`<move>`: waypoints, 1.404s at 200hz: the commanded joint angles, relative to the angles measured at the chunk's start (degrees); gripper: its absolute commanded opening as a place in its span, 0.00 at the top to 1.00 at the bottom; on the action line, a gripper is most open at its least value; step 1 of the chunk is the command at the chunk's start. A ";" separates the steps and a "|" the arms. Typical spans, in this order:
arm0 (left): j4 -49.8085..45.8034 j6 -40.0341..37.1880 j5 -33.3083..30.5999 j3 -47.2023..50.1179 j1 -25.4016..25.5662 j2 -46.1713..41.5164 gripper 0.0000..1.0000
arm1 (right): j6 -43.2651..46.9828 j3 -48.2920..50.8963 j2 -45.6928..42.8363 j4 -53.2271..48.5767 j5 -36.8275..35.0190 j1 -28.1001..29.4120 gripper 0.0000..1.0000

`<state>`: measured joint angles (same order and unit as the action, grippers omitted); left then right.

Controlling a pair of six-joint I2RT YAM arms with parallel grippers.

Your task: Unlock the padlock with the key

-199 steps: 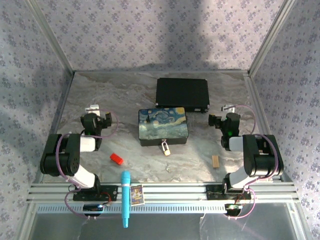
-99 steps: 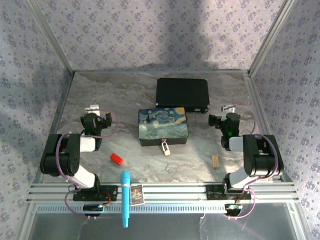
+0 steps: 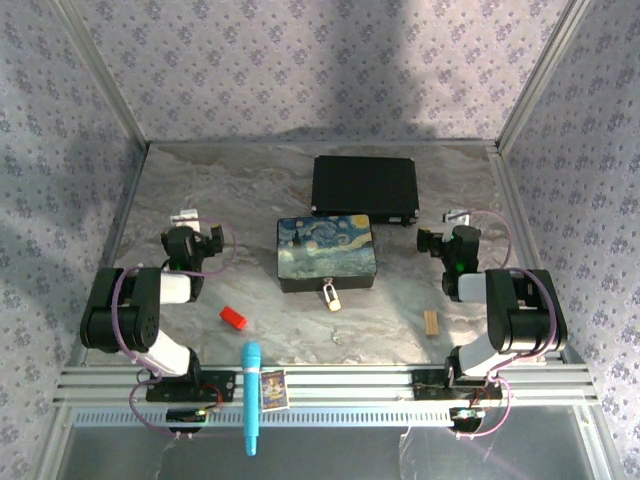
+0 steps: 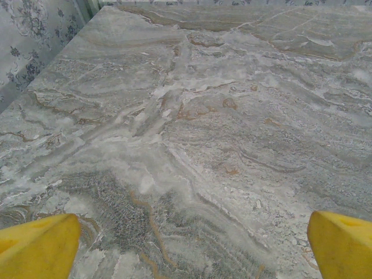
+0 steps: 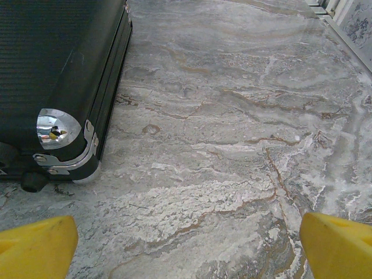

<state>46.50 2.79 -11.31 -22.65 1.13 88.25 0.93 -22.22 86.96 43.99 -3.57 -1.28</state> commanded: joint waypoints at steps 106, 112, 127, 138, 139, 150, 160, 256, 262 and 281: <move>-0.51 0.29 -1.52 1.94 -0.33 -7.90 0.00 | 0.88 -1.78 -5.27 -5.01 1.82 -0.56 0.01; -2.11 0.42 -1.68 1.93 -0.19 -9.84 0.00 | 1.00 -1.79 -6.90 -6.58 1.63 -0.43 0.01; -8.05 0.77 -1.97 0.89 -0.19 -15.93 0.00 | 0.36 -2.52 -12.60 -12.51 0.07 0.18 0.01; -14.58 3.12 -2.05 -1.13 -0.20 -20.71 0.00 | -1.83 -3.69 -17.12 -17.66 -0.27 0.09 0.01; -15.29 3.51 -2.05 -1.37 -0.22 -21.13 0.00 | -2.04 -3.79 -17.50 -17.99 -0.24 0.07 0.01; -22.61 8.23 -1.53 -3.91 -0.19 -25.65 0.00 | -4.45 -5.13 -21.55 -23.59 0.34 -0.06 0.01; -28.91 14.96 -1.44 -6.06 -0.24 -29.21 0.00 | -11.62 -6.98 -24.79 -30.90 -1.75 -0.38 0.01; -57.49 45.91 17.77 -10.40 12.74 -38.16 0.01 | -19.51 -16.74 -34.35 -65.82 17.16 9.43 0.03; -57.29 47.15 18.04 -9.75 14.96 -38.46 0.03 | -19.97 -16.34 -34.79 -66.77 17.06 11.75 0.04; -56.74 50.63 17.71 -7.91 22.22 -39.49 0.04 | -22.83 -14.81 -35.74 -68.93 14.93 19.49 0.08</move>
<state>-6.59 47.31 4.78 -31.03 16.99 50.74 -18.17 -37.43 52.90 -16.53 11.64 11.03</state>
